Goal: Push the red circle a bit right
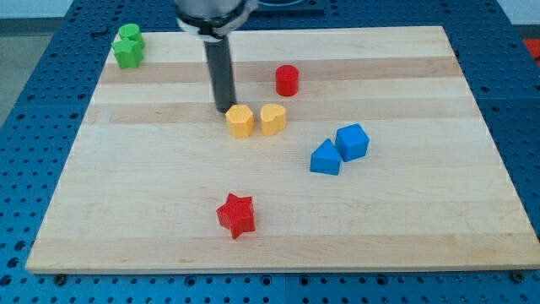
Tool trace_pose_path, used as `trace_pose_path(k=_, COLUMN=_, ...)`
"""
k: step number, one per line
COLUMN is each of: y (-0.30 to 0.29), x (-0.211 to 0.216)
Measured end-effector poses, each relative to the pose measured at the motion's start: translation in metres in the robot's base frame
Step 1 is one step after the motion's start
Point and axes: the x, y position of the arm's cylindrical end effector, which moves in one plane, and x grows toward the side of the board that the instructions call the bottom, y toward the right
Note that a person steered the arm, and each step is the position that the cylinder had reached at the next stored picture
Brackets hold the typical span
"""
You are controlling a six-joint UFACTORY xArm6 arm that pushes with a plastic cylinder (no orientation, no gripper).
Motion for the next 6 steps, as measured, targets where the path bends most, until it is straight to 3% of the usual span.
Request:
trace_pose_path(k=2, y=0.049, x=-0.042)
trace_pose_path(k=3, y=0.09, x=-0.042)
trace_pose_path(k=4, y=0.137, x=-0.033)
trace_pose_path(k=6, y=0.158, x=0.006)
